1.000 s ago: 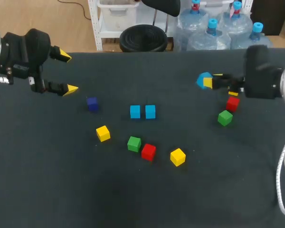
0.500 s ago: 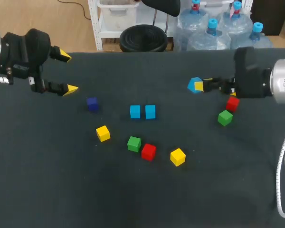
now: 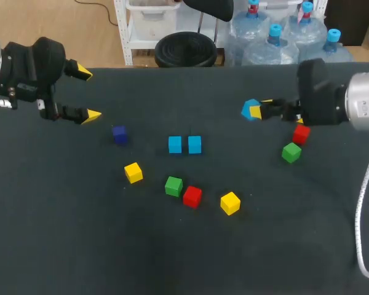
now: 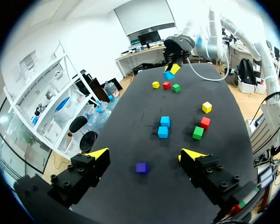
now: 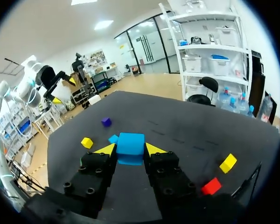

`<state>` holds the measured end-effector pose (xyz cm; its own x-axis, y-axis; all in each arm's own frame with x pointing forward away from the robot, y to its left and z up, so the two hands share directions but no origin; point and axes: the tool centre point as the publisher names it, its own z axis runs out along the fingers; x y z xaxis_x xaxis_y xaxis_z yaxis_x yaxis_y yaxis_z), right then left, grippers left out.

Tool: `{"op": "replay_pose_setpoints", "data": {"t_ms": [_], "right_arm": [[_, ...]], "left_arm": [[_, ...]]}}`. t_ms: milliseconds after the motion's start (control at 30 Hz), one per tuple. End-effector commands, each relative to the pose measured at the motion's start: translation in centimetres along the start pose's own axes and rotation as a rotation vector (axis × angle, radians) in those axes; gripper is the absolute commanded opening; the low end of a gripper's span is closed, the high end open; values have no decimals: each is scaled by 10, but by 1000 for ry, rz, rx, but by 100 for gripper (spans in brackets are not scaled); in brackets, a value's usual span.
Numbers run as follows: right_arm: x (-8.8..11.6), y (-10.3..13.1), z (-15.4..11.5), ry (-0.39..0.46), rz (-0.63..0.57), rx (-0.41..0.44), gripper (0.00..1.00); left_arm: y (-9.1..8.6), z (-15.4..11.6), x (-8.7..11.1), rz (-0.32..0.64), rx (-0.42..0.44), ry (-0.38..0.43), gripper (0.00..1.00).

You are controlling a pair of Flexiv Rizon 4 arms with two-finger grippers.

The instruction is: Place the blue cubes, place green cubes on the blue cubes, place the yellow cubes on the green cubes, then place the red cubes on the yellow cubes, and place purple cube on the red cubes.

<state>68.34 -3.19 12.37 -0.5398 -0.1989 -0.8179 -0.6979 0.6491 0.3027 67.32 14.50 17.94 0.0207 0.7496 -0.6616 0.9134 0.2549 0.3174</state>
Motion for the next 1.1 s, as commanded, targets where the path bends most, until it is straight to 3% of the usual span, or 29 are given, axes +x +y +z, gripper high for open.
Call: {"op": "replay_pose_setpoints", "data": {"t_ms": [33,200,433,1100], "right_arm": [[-3,-6,-3,47,-45,-545,0],[-2,-8,-2,168,-207,-497,0],[8,-15,-1,256,-307,-491,0],[33,-27,16,341,-510,-677,0]], "left_arm": [[-1,-1,2,3,-2,-10,100],[-1,-1,2,3,-2,-10,100],[-1,-1,2,3,-2,-10,100],[-1,-1,2,3,-2,-10,100]]}}
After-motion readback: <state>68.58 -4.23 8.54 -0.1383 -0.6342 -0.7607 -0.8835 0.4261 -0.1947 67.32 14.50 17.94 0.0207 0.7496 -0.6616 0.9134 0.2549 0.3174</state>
